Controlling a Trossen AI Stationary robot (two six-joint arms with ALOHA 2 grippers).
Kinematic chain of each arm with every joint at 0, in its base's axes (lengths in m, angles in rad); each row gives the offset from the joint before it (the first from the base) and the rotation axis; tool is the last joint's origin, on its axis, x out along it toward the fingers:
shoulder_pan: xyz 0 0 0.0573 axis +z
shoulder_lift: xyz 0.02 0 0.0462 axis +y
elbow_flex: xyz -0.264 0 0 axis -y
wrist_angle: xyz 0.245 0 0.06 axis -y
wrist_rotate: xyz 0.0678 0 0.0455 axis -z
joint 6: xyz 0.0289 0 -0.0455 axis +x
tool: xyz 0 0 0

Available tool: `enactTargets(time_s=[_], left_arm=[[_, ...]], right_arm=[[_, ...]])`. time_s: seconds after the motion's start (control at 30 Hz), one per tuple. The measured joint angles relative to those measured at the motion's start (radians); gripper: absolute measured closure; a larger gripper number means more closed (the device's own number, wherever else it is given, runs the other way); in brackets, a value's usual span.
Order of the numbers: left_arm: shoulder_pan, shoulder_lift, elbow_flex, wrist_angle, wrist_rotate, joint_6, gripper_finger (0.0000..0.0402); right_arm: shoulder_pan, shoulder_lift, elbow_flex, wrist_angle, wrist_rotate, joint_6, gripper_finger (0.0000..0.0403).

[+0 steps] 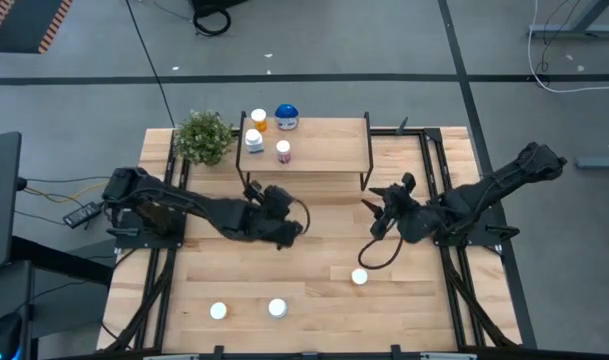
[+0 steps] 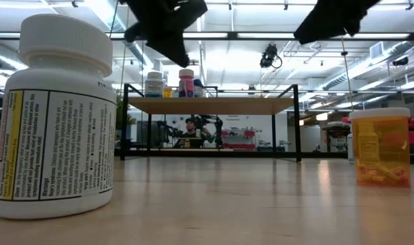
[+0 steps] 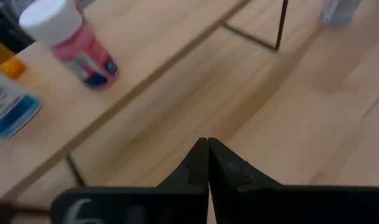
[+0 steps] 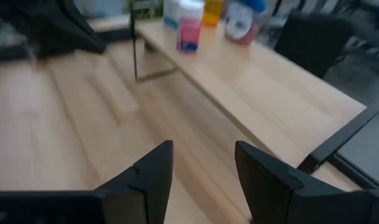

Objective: Pick and place medicine bottles onto shelf by color
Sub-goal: Put the pink bottle on the shelf

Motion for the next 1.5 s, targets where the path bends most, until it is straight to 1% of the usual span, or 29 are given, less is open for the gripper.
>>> enactTargets(time_s=[0.13,0.23,0.3,0.37,0.47,0.5,0.63,0.73,0.83,0.9,0.97,1.07,1.2,1.37,1.5], left_arm=[[0.073,-0.056,-0.092,0.221,0.051,0.145,0.0400],[0.145,-0.074,-0.169,0.404,0.183,0.249,0.0400],[0.192,-0.081,-0.217,0.500,0.242,0.283,0.0398],[0.227,-0.081,-0.247,0.580,0.248,0.303,0.0398],[0.250,-0.095,-0.253,0.622,0.240,0.326,0.0400],[0.246,-0.095,-0.248,0.631,0.231,0.329,0.0399],[0.208,-0.099,-0.229,0.618,0.141,0.352,0.0400],[0.171,-0.102,-0.227,0.615,0.031,0.343,0.0400],[0.129,-0.100,-0.227,0.573,-0.099,0.288,0.0400],[0.104,-0.100,-0.227,0.524,-0.182,0.222,0.0400],[0.089,-0.100,-0.228,0.490,-0.235,0.166,0.0399],[0.094,-0.098,-0.233,0.475,-0.271,0.144,0.0399],[0.113,-0.070,-0.260,0.476,-0.269,0.152,0.0400],[0.120,-0.030,-0.290,0.495,-0.264,0.152,0.0398],[0.129,-0.009,-0.293,0.517,-0.301,0.155,0.0399]], right_arm=[[0.046,0.012,-0.134,0.171,0.138,0.007,0.0221],[0.057,0.025,-0.218,0.223,0.185,0.026,0.0221],[0.057,0.029,-0.260,0.225,0.208,0.061,0.0221],[0.056,0.029,-0.291,0.223,0.230,0.075,0.0221],[0.057,0.029,-0.308,0.225,0.253,0.068,0.0221],[0.057,0.029,-0.308,0.224,0.256,0.058,0.0221],[0.056,0.029,-0.308,0.225,0.258,0.031,0.0221],[0.056,0.029,-0.308,0.221,0.272,0.007,0.0221],[0.056,0.029,-0.308,0.219,0.315,-0.015,0.0221],[0.056,0.029,-0.308,0.219,0.350,-0.026,0.0221],[0.055,0.029,-0.308,0.219,0.377,-0.038,0.0221],[0.055,0.029,-0.308,0.219,0.410,-0.064,0.0221],[0.055,0.029,-0.308,0.219,0.446,-0.097,0.0221],[0.053,0.028,-0.308,0.223,0.461,-0.109,0.0221],[0.046,0.028,-0.307,0.227,0.465,-0.111,0.0221]])
